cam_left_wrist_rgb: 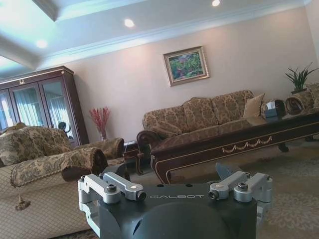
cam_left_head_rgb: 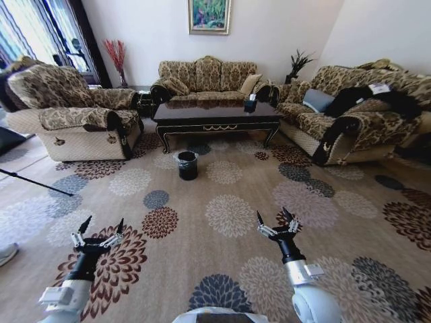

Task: Move to the front of the table and pick up the trash from the floor, then place it into the trash bin.

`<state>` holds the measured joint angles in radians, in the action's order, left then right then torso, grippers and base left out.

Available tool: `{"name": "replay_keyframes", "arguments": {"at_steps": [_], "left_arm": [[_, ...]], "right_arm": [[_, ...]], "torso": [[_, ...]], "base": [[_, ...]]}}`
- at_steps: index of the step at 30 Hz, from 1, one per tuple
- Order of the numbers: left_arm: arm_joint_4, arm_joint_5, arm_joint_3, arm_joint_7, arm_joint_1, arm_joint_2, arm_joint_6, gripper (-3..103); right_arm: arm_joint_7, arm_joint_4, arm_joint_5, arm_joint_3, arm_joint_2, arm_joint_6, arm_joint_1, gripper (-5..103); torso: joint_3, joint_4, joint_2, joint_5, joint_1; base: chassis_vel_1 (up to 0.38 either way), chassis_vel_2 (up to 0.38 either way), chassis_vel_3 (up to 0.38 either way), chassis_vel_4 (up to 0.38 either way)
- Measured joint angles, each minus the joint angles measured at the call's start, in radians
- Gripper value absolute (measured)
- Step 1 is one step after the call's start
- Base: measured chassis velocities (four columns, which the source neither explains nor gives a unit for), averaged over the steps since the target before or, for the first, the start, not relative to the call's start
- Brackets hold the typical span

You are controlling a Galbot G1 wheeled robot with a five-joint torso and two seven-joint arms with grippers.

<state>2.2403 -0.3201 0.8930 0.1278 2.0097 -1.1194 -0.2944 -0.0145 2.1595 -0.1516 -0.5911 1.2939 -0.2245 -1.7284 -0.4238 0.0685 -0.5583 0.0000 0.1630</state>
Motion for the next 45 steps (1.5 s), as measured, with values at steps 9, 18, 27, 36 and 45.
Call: {"name": "replay_keyframes", "arguments": {"at_steps": [9, 18, 27, 36, 45], "left_arm": [[0.0, 0.0, 0.0, 0.0, 0.0, 0.0, 0.0, 100], [0.0, 0.0, 0.0, 0.0, 0.0, 0.0, 0.0, 100], [0.0, 0.0, 0.0, 0.0, 0.0, 0.0, 0.0, 100], [0.0, 0.0, 0.0, 0.0, 0.0, 0.0, 0.0, 100], [0.0, 0.0, 0.0, 0.0, 0.0, 0.0, 0.0, 100]], "right_arm": [[0.0, 0.0, 0.0, 0.0, 0.0, 0.0, 0.0, 100], [0.0, 0.0, 0.0, 0.0, 0.0, 0.0, 0.0, 100], [0.0, 0.0, 0.0, 0.0, 0.0, 0.0, 0.0, 100], [0.0, 0.0, 0.0, 0.0, 0.0, 0.0, 0.0, 100], [0.0, 0.0, 0.0, 0.0, 0.0, 0.0, 0.0, 100]], "torso": [[-0.023, 0.0, -0.037, 0.0, 0.014], [-0.043, 0.0, -0.072, 0.0, 0.029], [-0.058, 0.0, -0.097, 0.0, 0.04], [-0.07, 0.0, -0.12, 0.0, 0.05], [-0.092, 0.0, -0.158, 0.0, 0.067]], "base": [[0.0, 0.0, 0.0, 0.0], [0.0, 0.0, 0.0, 0.0], [0.0, 0.0, 0.0, 0.0], [0.0, 0.0, 0.0, 0.0], [0.0, 0.0, 0.0, 0.0]]}}
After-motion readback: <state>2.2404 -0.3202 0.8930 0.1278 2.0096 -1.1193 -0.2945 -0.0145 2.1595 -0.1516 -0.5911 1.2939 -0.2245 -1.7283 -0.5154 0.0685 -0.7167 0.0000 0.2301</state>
